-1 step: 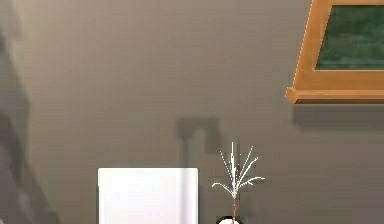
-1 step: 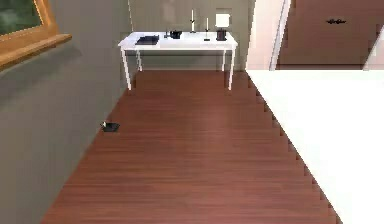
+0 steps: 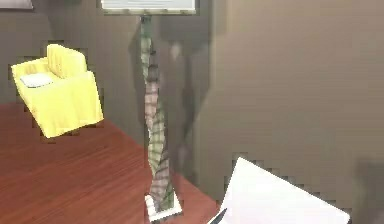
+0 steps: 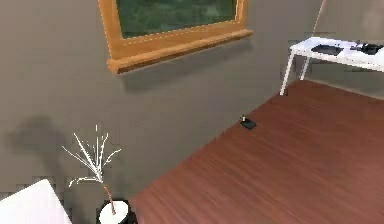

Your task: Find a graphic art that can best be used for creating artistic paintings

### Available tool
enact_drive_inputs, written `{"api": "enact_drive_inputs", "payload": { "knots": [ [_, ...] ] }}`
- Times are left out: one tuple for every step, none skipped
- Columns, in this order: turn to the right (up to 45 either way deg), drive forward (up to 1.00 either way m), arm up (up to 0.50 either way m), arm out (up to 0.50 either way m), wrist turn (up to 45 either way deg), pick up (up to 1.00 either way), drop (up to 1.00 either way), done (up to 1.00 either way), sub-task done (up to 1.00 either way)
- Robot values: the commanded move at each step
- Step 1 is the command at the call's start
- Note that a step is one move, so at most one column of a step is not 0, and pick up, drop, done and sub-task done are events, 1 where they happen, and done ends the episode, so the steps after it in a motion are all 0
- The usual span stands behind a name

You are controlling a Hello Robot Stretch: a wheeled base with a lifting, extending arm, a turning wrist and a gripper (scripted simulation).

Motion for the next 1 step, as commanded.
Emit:
{"api": "enact_drive_inputs", "payload": {
  "knots": [
    [-45.0,0.0,0.0,0.0,0.0,0.0,0.0,0.0,0.0]
  ]
}}
